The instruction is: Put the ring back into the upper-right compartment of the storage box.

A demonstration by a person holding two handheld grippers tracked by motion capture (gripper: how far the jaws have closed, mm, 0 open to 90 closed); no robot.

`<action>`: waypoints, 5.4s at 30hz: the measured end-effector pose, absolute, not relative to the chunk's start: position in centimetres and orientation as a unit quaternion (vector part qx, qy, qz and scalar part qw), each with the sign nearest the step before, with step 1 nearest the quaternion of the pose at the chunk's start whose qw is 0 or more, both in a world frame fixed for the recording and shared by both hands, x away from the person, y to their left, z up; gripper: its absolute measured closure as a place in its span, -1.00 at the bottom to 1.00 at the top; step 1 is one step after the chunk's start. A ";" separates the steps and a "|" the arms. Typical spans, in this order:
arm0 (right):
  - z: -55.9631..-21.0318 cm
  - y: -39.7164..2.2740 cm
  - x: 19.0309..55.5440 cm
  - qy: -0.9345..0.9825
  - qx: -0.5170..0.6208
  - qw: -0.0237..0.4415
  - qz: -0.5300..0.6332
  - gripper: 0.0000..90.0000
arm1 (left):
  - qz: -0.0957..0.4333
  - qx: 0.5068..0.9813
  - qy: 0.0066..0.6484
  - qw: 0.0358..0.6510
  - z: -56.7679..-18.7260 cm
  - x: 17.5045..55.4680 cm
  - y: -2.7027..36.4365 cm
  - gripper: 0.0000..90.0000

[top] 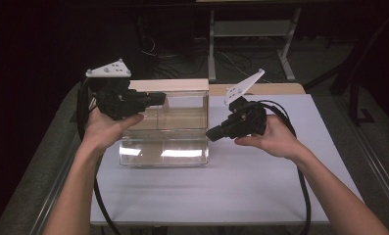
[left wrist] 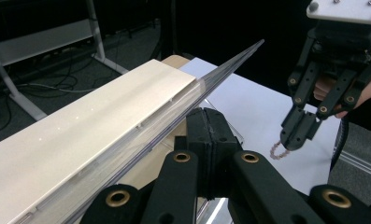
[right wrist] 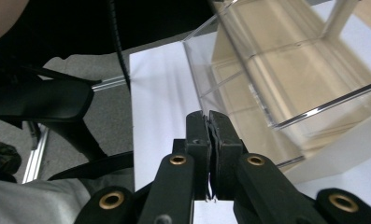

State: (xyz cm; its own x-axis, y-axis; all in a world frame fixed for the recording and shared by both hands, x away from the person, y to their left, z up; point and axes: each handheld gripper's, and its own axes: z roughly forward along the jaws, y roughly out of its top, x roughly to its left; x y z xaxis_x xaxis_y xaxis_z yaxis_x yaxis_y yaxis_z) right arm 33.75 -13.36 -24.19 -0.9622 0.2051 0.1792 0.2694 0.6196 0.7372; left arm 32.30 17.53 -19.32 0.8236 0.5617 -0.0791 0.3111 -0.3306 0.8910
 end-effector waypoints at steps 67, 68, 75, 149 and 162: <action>-23.9 -11.1 36.6 -0.889 -0.143 -0.012 -0.435 0.29 | 0.123 0.805 0.269 0.514 -19.3 32.4 17.6 0.98; -23.9 -11.2 36.5 -0.887 -0.147 -0.010 -0.437 0.22 | 0.122 0.805 0.271 0.514 -19.3 32.3 17.6 0.98; -23.9 -11.9 36.0 -0.882 -0.161 0.004 -0.444 -0.26 | 0.123 0.805 0.269 0.514 -19.4 32.4 17.6 0.98; -37.6 -25.4 28.1 -0.823 -0.316 0.008 -0.472 -0.99 | 0.126 0.798 0.268 0.526 -19.6 32.4 17.8 0.98; -39.1 -27.3 26.3 -0.812 -0.338 0.004 -0.475 -0.99 | 0.128 0.797 0.268 0.526 -19.7 32.3 17.9 0.98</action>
